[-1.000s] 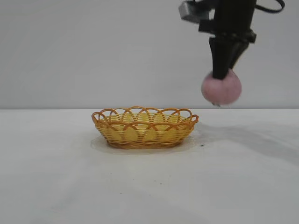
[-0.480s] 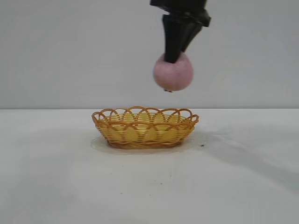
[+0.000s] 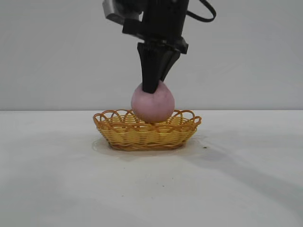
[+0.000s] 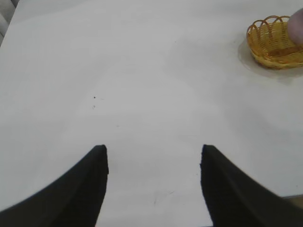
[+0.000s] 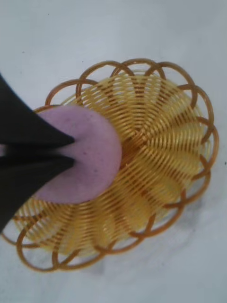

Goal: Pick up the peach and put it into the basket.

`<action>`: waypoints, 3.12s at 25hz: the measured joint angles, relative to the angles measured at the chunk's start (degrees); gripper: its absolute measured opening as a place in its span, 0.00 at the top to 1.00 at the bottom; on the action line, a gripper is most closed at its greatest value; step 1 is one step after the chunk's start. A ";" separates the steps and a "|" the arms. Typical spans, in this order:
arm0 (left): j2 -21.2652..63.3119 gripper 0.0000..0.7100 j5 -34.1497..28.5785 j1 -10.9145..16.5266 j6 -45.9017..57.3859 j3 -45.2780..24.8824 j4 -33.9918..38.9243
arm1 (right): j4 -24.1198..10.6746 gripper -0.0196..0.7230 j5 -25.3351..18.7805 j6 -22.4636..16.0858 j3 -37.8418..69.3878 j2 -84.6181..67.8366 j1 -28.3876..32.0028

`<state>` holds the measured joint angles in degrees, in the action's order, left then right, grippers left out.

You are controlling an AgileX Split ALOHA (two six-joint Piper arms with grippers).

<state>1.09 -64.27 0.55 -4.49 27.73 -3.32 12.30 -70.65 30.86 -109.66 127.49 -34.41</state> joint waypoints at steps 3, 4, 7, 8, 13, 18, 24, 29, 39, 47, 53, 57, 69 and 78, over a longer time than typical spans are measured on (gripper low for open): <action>0.00 0.46 0.00 0.00 0.00 0.00 0.00 | 0.00 0.97 0.00 0.00 0.00 0.53 0.00; 0.00 0.46 0.00 0.00 0.00 0.00 0.00 | -0.10 0.90 0.00 0.00 0.00 0.62 0.00; 0.00 0.46 0.00 0.00 0.00 0.00 0.00 | -0.10 0.80 0.20 0.00 0.00 0.62 0.00; 0.00 0.46 0.00 0.00 0.00 0.00 0.00 | -0.10 0.76 0.35 0.00 0.00 0.62 0.00; 0.00 0.46 0.00 0.00 0.00 0.00 0.00 | -0.10 0.56 0.47 0.00 0.00 0.62 0.00; 0.00 0.46 0.00 0.00 0.00 0.00 0.00 | -1.05 0.56 0.59 0.00 0.00 0.21 0.00; 0.00 0.46 0.00 0.00 0.00 0.00 0.00 | -3.02 0.56 1.22 0.00 -0.09 -1.80 1.19; 0.00 0.46 0.00 0.00 0.00 0.00 0.00 | -1.65 0.56 0.32 0.00 -0.09 -3.17 6.44; 0.00 0.46 0.00 0.00 0.00 0.00 0.00 | 4.10 0.56 0.06 0.00 -0.09 -5.65 22.60; 0.00 0.46 0.00 0.00 0.00 0.00 0.00 | 1.49 0.56 0.06 -12.47 -0.09 -5.70 32.08; 0.00 0.46 0.00 0.00 0.00 0.00 0.00 | 0.04 0.56 0.06 -23.30 -0.09 -5.70 36.01; 0.00 0.46 0.00 0.00 0.00 0.00 0.00 | -2.76 0.56 0.02 -24.09 -0.09 -5.70 36.20; 0.00 0.46 0.00 0.00 0.00 0.00 0.00 | -8.05 0.56 -0.59 -23.88 -0.09 -17.47 36.33; 0.00 0.46 0.00 0.00 0.00 0.00 0.00 | -8.05 0.56 -1.17 -23.88 3.25 -32.12 36.33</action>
<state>1.09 -64.27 0.55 -4.49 27.73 -3.32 4.25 -71.82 6.98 -106.41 95.37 1.92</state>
